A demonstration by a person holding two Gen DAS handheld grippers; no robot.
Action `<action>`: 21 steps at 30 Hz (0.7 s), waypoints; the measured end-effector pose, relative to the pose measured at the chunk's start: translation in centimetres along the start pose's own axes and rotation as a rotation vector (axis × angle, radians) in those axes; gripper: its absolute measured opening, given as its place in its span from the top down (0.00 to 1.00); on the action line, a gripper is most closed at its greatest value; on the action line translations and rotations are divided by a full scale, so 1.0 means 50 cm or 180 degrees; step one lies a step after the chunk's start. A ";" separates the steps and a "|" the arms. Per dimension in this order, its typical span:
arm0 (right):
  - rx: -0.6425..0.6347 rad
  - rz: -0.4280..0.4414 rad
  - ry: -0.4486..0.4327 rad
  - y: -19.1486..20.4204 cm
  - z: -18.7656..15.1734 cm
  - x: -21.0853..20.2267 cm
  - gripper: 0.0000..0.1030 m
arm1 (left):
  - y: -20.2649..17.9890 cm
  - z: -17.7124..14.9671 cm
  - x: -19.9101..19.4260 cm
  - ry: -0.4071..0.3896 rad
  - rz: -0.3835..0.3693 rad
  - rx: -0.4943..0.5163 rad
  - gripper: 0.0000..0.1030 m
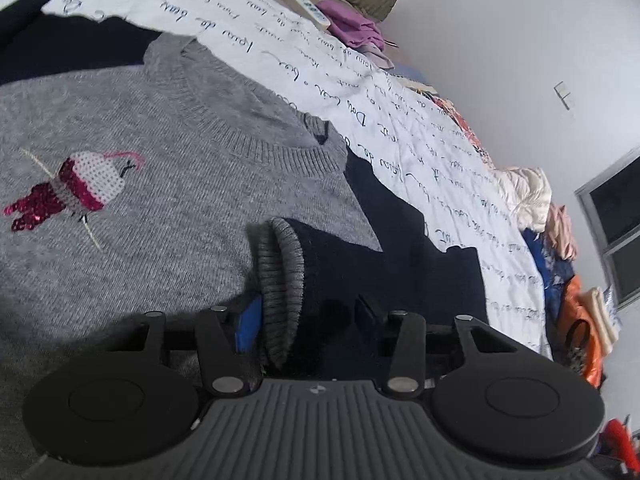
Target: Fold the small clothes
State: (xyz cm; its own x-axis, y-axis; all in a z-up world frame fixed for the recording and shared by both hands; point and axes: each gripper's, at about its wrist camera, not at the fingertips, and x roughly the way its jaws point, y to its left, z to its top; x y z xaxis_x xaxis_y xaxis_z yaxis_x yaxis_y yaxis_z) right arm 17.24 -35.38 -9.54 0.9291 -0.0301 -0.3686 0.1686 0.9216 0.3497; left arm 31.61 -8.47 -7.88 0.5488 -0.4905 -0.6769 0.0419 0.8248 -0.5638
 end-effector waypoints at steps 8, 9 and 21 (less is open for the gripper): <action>0.0022 -0.0005 -0.0097 0.003 0.000 0.001 0.27 | -0.030 0.015 -0.027 -0.0209 0.0255 0.0277 0.93; 0.0025 -0.0015 -0.0126 0.002 -0.001 -0.001 0.27 | -0.035 0.026 -0.044 -0.0274 0.0274 0.0330 0.93; -0.0053 -0.0067 -0.0120 0.011 -0.002 0.004 0.27 | 0.129 0.127 -0.173 -0.0508 0.1398 0.0577 0.93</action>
State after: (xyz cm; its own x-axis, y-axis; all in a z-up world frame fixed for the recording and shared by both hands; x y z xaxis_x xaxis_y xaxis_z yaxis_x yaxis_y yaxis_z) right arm 17.51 -34.82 -9.49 0.9371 -0.0639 -0.3430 0.1831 0.9269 0.3276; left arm 32.45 2.87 -2.65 0.6675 -0.0484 -0.7431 -0.0854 0.9863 -0.1409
